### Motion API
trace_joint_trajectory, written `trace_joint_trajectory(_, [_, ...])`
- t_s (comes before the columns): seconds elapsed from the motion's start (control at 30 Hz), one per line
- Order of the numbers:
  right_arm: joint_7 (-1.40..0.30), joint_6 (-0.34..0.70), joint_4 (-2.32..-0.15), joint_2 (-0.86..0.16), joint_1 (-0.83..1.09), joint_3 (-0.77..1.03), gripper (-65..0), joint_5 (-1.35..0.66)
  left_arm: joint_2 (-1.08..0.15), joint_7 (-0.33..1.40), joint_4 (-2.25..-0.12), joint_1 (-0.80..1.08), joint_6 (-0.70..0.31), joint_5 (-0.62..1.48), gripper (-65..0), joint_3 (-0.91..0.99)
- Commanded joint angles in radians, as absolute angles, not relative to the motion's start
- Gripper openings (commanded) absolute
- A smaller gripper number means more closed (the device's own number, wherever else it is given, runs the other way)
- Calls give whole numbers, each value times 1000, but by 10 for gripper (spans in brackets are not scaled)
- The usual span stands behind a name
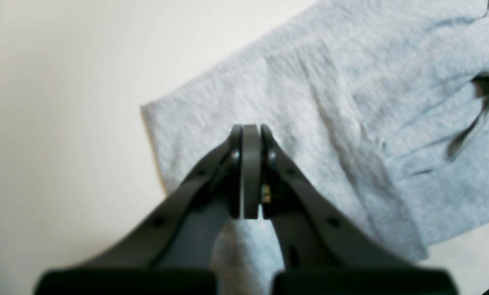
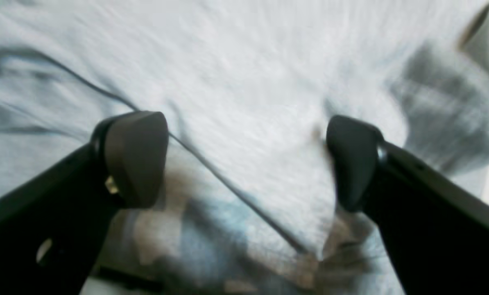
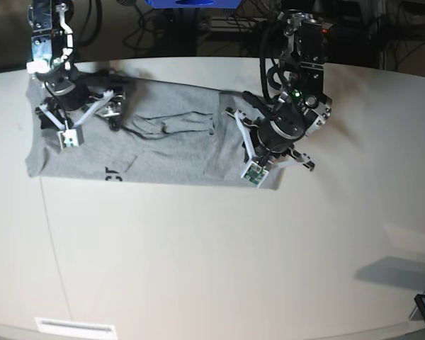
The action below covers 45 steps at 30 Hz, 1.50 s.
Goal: Fold the T-shirt properly
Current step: 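Release the right gripper and move both grippers away from the shirt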
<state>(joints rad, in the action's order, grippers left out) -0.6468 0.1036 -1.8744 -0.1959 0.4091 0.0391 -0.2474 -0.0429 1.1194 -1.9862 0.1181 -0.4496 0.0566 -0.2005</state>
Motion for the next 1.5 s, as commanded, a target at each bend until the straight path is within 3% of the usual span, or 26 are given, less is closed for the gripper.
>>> trace_joint_trajectory(0.0, [-627, 102, -1894, -208, 400, 44, -61, -251, -48, 1106, -2002, 110, -444, 42, -648, -182])
trace_joint_trajectory(0.4, [-628, 101, -1893, -208, 326, 53, -61, -251, -47, 1102, -1971, 122, -444, 33, -648, -174])
trace_joint_trajectory(0.77, [-602, 107, -1922, -170, 309, 328, -58, -257, -87, 1106, -1957, 213, -444, 31, -648, -163])
trace_joint_trajectory(0.9, [-700, 108, -1920, -170, 309, 352, 0, -268, -94, 1104, -1965, 246, -444, 31, -648, -162])
trace_joint_trajectory(1.03, [-734, 114, -1916, -170, 321, 418, 0, -426, -94, 1104, -1971, 252, -444, 33, -648, -160])
trace_joint_trajectory(1.17, [-743, 197, -1914, -176, 337, 509, 0, -572, -102, 1104, -2005, 254, -444, 33, -648, -148])
trace_joint_trajectory(1.47, [-1003, 380, -1821, -173, 251, 765, 0, -587, -105, 1106, -2020, 255, -447, 39, -648, -15])
